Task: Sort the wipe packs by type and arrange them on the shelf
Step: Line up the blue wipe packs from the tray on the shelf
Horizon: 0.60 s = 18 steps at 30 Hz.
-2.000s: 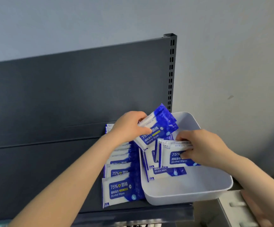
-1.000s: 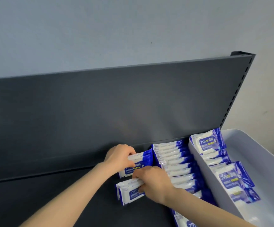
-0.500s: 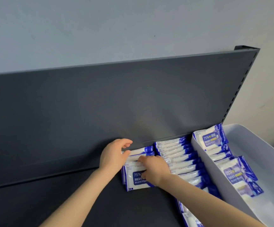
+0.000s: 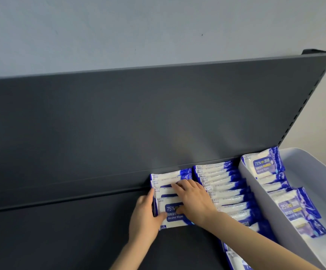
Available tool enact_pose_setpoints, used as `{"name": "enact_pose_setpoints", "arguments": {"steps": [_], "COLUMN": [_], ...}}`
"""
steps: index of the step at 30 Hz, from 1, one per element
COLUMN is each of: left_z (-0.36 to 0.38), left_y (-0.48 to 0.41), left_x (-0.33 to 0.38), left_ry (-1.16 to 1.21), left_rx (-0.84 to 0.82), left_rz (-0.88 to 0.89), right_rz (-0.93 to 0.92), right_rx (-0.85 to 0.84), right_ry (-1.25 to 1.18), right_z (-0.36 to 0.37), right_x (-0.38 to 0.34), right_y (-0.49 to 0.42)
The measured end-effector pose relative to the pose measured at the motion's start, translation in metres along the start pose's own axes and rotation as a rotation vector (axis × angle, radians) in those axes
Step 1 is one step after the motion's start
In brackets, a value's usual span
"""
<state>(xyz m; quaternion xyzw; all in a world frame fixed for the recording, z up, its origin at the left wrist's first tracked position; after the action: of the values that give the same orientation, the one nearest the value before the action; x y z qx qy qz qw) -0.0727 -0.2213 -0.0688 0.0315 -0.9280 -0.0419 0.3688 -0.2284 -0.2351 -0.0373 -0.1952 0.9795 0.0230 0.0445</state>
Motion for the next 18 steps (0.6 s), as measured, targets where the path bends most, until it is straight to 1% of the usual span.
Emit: {"name": "enact_pose_setpoints", "arguments": {"steps": [4, 7, 9, 10, 12, 14, 16, 18], "left_z": [0.002, -0.002, -0.003, -0.002, 0.006, 0.015, 0.021, 0.022], "left_y": [0.003, 0.011, 0.017, 0.021, 0.025, 0.026, 0.025, 0.025], "left_x": [0.003, 0.011, 0.020, 0.025, 0.033, 0.038, 0.041, 0.045], "left_ry": [-0.092, -0.211, -0.300, -0.326, -0.344, -0.415, -0.435, -0.407], "left_rx": [0.011, 0.087, 0.158, 0.180, 0.183, 0.168, 0.147, 0.172], "left_rz": [-0.022, -0.014, 0.068, 0.140, 0.305, 0.378, 0.330, 0.269], "right_rz": [-0.002, 0.000, -0.003, -0.009, -0.028, -0.050, -0.061, -0.042], "right_rx": [0.025, 0.027, 0.047, 0.066, 0.110, 0.165, 0.221, 0.298], "right_ry": [0.000, -0.043, -0.078, -0.089, -0.109, -0.145, -0.187, -0.221], "right_z": [0.000, -0.005, -0.014, -0.019, -0.031, -0.045, -0.062, -0.079], "right_x": [-0.001, 0.003, 0.006, 0.008, 0.013, 0.020, 0.033, 0.056], "right_y": [0.009, 0.016, 0.023, 0.028, 0.038, 0.051, 0.069, 0.091]}}
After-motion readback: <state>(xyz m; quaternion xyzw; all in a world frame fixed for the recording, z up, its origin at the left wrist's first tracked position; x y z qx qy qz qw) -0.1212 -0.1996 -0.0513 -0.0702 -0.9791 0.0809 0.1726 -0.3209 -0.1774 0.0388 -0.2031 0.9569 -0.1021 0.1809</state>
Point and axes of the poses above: each hand's wrist, its own y-axis away from the middle knuckle, its own z-axis out of the palm, x = y × z, the point moved 4 cm from there along -y, towards the middle knuckle, and after that the axes turned 6 degrees about -z, right-handed, at the moved point
